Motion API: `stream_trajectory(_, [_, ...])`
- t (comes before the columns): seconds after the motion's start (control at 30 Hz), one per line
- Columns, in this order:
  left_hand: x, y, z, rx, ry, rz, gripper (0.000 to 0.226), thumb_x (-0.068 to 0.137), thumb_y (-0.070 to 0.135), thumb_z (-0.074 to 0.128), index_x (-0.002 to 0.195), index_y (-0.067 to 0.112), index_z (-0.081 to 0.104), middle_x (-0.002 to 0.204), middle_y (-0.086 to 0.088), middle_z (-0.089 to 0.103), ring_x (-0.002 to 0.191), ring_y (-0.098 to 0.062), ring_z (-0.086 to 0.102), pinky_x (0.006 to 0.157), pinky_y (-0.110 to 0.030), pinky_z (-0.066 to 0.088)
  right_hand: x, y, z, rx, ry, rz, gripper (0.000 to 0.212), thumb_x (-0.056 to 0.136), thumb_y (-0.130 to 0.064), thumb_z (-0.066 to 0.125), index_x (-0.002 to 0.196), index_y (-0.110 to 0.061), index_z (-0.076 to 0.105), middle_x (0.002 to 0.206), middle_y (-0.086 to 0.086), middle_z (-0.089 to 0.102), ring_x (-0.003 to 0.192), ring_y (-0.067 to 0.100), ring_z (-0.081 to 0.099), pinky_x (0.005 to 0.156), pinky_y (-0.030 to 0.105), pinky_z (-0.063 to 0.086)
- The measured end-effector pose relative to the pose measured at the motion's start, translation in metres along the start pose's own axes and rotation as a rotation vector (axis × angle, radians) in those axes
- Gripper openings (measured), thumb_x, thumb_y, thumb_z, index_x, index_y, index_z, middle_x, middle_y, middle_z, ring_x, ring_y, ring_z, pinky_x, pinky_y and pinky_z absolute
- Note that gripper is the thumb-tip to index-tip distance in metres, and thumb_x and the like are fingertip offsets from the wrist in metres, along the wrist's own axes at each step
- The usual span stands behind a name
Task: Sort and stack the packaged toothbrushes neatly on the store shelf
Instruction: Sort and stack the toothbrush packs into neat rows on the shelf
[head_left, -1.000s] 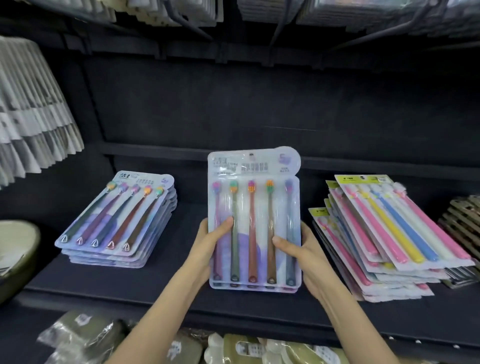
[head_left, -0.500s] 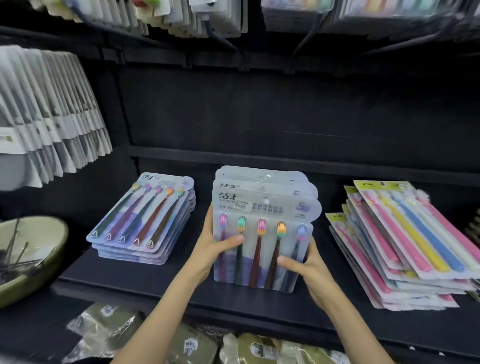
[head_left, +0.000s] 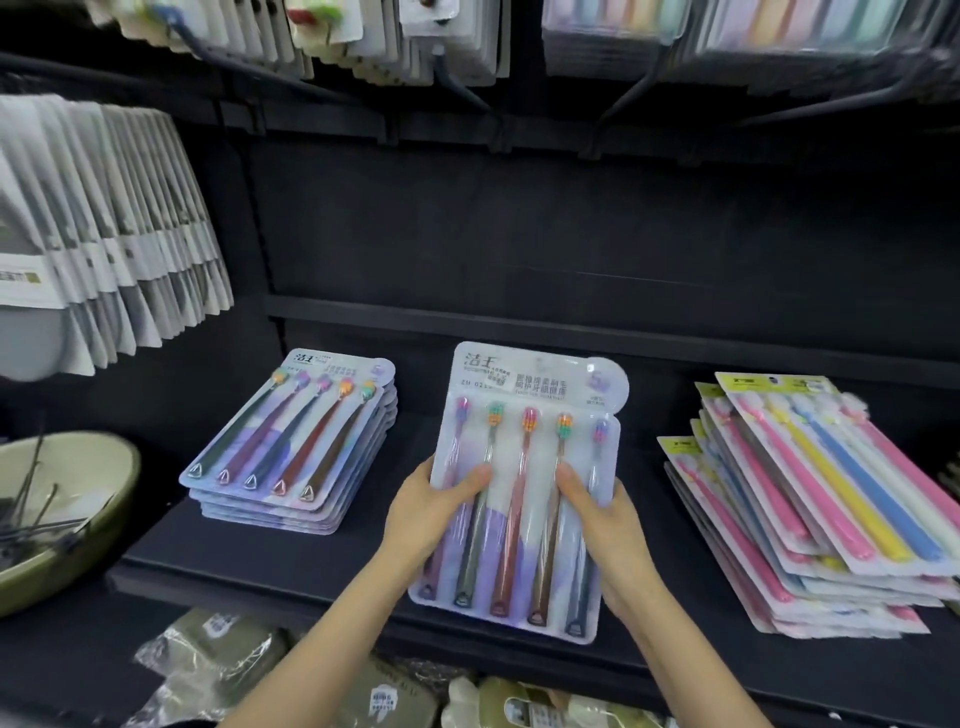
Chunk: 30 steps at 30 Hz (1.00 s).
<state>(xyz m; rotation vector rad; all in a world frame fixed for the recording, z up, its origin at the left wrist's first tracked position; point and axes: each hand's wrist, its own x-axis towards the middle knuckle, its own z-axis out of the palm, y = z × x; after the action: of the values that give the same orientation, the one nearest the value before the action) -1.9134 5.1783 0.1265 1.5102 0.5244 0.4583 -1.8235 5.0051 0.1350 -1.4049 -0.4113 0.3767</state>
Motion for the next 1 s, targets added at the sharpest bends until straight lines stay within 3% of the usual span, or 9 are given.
stream_trajectory(0.1, [0.013, 0.002, -0.011, 0.125, -0.027, -0.211, 0.069, 0.055, 0.064, 0.077, 0.101, 0.014, 0.07, 0.097, -0.004, 0.074, 0.093, -0.023, 0.069, 0.092, -0.042, 0.052, 0.014, 0.001, 0.013, -0.028, 0.035, 0.296, 0.034, 0.081, -0.042, 0.072, 0.098, -0.013, 0.071, 0.087, 0.004, 0.076, 0.08, 0.02, 0.073, 0.062, 0.026, 0.057])
stream_trajectory(0.2, [0.026, -0.005, -0.017, 0.222, 0.016, -0.262, 0.064, 0.069, 0.06, 0.075, 0.104, 0.006, 0.069, 0.1, -0.009, 0.072, 0.094, -0.025, 0.068, 0.093, -0.043, 0.052, 0.031, 0.011, 0.024, -0.119, 0.089, 0.453, 0.042, 0.082, -0.043, 0.072, 0.099, -0.005, 0.068, 0.091, 0.009, 0.073, 0.086, 0.024, 0.07, 0.081, 0.035, 0.056])
stream_trajectory(0.27, [0.036, -0.008, -0.02, 0.278, 0.046, -0.266, 0.066, 0.071, 0.058, 0.074, 0.11, 0.005, 0.066, 0.104, -0.009, 0.07, 0.095, -0.023, 0.066, 0.092, -0.041, 0.052, 0.039, 0.016, 0.028, -0.117, 0.095, 0.492, 0.044, 0.083, -0.041, 0.072, 0.106, -0.003, 0.066, 0.098, 0.011, 0.072, 0.093, 0.026, 0.068, 0.091, 0.039, 0.053])
stream_trajectory(0.4, [0.055, -0.008, -0.025, 0.359, 0.026, -0.309, 0.082, 0.067, 0.066, 0.071, 0.12, 0.005, 0.058, 0.112, -0.007, 0.066, 0.099, -0.022, 0.064, 0.093, -0.039, 0.051, 0.045, 0.022, 0.024, -0.05, 0.072, 0.521, 0.032, 0.083, -0.02, 0.073, 0.109, -0.002, 0.066, 0.095, 0.012, 0.074, 0.088, 0.027, 0.071, 0.078, 0.038, 0.057])
stream_trajectory(0.53, [0.069, 0.002, -0.024, 0.647, 0.03, -0.317, 0.076, 0.074, 0.069, 0.062, 0.116, 0.006, 0.06, 0.09, 0.001, 0.061, 0.084, -0.018, 0.06, 0.072, -0.028, 0.047, 0.05, 0.026, 0.031, -0.036, 0.139, 0.478, 0.026, 0.083, -0.008, 0.071, 0.106, 0.001, 0.065, 0.095, 0.016, 0.073, 0.089, 0.031, 0.071, 0.089, 0.047, 0.055])
stream_trajectory(0.6, [0.07, 0.013, -0.023, 0.882, 0.058, -0.258, 0.073, 0.078, 0.068, 0.057, 0.115, 0.005, 0.057, 0.088, -0.001, 0.061, 0.085, -0.021, 0.061, 0.066, -0.028, 0.042, 0.056, 0.026, 0.038, -0.048, 0.164, 0.457, 0.022, 0.082, -0.005, 0.071, 0.102, 0.003, 0.065, 0.092, 0.016, 0.073, 0.086, 0.032, 0.071, 0.087, 0.047, 0.055])
stream_trajectory(0.67, [0.067, 0.023, -0.027, 1.02, 0.086, -0.147, 0.072, 0.083, 0.066, 0.052, 0.122, 0.006, 0.05, 0.108, -0.006, 0.063, 0.1, -0.025, 0.061, 0.072, -0.029, 0.041, 0.063, 0.027, 0.045, -0.065, 0.174, 0.455, 0.021, 0.082, -0.004, 0.071, 0.1, 0.004, 0.066, 0.09, 0.016, 0.073, 0.084, 0.031, 0.07, 0.084, 0.044, 0.056])
stream_trajectory(0.87, [0.051, 0.054, -0.102, 0.901, 0.439, 0.326, 0.032, 0.095, 0.036, 0.05, 0.111, 0.013, 0.067, 0.116, -0.006, 0.066, 0.108, -0.027, 0.058, 0.077, -0.028, 0.036, 0.08, 0.037, 0.071, -0.066, 0.16, 0.452, 0.021, 0.082, -0.007, 0.071, 0.1, 0.001, 0.065, 0.09, 0.015, 0.073, 0.082, 0.03, 0.07, 0.079, 0.041, 0.057])
stream_trajectory(1.0, [0.059, 0.047, -0.16, 1.166, 0.394, 0.27, 0.042, 0.1, 0.037, 0.038, 0.132, 0.017, 0.057, 0.146, -0.009, 0.045, 0.135, -0.03, 0.039, 0.108, -0.042, 0.026, 0.087, 0.042, 0.091, -0.098, 0.163, 0.42, 0.025, 0.081, -0.011, 0.071, 0.102, -0.001, 0.064, 0.093, 0.014, 0.071, 0.086, 0.03, 0.069, 0.086, 0.046, 0.056])
